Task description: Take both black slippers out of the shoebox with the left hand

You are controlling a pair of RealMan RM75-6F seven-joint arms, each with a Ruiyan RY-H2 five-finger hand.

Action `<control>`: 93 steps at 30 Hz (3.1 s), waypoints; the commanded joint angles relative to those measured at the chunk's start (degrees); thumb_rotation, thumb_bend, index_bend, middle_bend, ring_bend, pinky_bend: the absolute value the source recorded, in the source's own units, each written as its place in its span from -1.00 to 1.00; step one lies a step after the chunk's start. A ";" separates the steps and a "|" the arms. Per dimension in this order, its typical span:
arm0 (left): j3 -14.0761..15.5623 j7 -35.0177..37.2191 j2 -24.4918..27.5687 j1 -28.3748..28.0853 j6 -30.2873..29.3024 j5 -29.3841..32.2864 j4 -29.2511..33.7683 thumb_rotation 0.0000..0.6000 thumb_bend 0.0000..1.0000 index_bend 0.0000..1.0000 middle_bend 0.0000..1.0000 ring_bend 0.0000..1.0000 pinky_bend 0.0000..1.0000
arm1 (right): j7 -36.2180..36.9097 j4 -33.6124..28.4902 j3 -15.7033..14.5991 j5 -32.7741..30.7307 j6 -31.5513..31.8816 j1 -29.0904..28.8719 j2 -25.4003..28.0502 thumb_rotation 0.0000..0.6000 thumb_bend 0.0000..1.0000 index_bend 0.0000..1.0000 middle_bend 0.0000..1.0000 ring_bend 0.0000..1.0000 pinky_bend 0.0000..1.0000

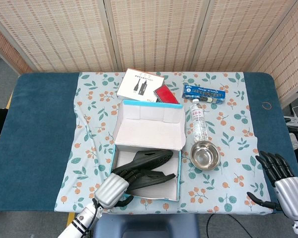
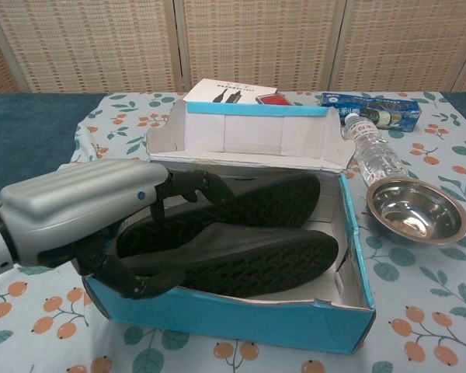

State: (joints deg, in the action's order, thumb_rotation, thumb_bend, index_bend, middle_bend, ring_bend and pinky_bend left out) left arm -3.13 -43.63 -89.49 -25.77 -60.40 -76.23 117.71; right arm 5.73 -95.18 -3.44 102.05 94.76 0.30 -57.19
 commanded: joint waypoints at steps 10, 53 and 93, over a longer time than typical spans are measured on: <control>0.29 -13.58 -7.81 -2.66 -4.38 7.83 -4.90 1.00 -0.32 -0.61 -0.58 -0.61 -0.24 | -0.07 -0.32 0.16 -0.66 -0.39 0.11 0.28 0.39 -0.75 -1.00 -1.00 -1.00 -1.00; 1.01 -18.21 -4.46 -16.69 -3.29 33.04 -2.02 1.00 -0.25 -0.10 0.06 -0.05 0.07 | -1.46 -0.90 0.73 -1.69 -1.20 0.41 -0.01 0.39 -0.75 -1.00 -1.00 -1.00 -1.00; 4.40 13.49 -0.50 -12.73 -11.19 -6.73 -10.89 1.00 0.31 0.79 0.76 0.40 0.47 | -1.59 -1.11 0.87 -1.84 -1.06 0.76 0.11 0.38 -0.75 -1.00 -1.00 -1.00 -1.00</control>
State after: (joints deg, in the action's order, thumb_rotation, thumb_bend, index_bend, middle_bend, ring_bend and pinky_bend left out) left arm 0.91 -32.27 -90.36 -39.58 -69.97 -79.91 109.07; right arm 4.14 -96.29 -2.57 100.21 93.71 1.06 -57.07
